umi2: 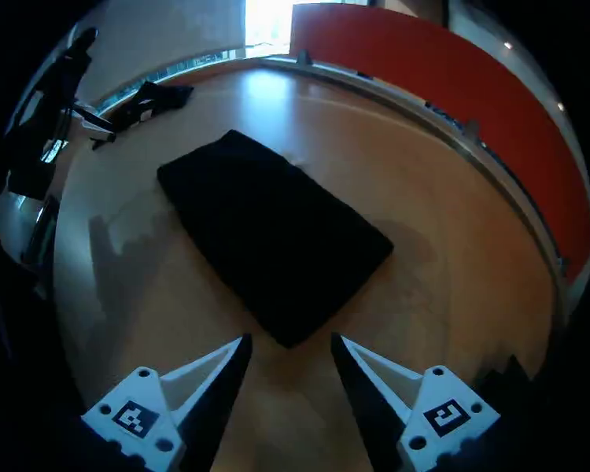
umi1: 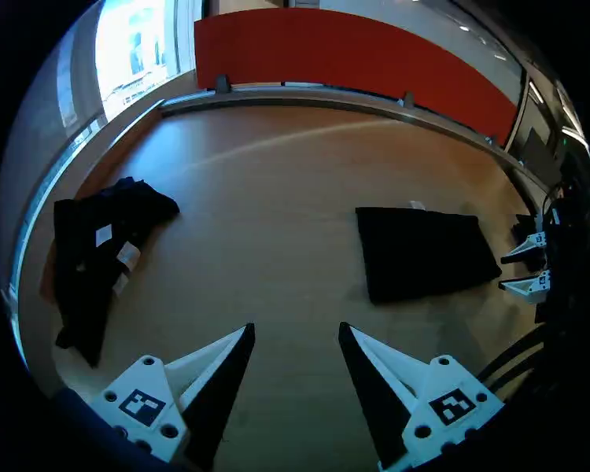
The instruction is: Fold towel
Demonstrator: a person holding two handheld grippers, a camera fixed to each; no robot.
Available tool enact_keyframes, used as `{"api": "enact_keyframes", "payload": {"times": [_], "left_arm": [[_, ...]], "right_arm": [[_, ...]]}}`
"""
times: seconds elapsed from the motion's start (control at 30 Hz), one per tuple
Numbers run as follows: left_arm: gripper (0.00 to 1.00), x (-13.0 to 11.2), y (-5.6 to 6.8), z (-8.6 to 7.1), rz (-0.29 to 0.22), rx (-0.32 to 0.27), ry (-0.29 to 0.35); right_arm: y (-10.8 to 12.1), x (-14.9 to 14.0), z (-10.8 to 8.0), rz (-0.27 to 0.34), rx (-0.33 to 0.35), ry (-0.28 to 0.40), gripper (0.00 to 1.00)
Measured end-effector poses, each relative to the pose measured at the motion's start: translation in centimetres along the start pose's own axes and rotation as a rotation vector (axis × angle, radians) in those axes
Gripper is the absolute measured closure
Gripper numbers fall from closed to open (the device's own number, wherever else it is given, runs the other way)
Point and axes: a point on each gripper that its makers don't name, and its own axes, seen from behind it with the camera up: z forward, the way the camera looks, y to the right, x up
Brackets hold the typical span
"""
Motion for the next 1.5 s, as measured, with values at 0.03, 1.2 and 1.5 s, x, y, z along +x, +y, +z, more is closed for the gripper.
{"api": "enact_keyframes", "payload": {"times": [0.03, 1.2, 1.5], "left_arm": [[0.22, -0.1, -0.1, -0.1, -0.003, 0.002, 0.0], [0.22, -1.5, -1.4, -1.3, -0.019, 0.013, -0.005], [0.22, -1.5, -1.6, -1.5, -0.025, 0.003, 0.001]], "right_arm": [[0.0, -0.1, 0.1, 0.002, 0.003, -0.003, 0.29], [0.1, 3.3, -1.3, -0.026, -0.014, 0.04, 0.96], [0.1, 8.3, -3.1, -0.1, -0.034, 0.1, 0.96]]}}
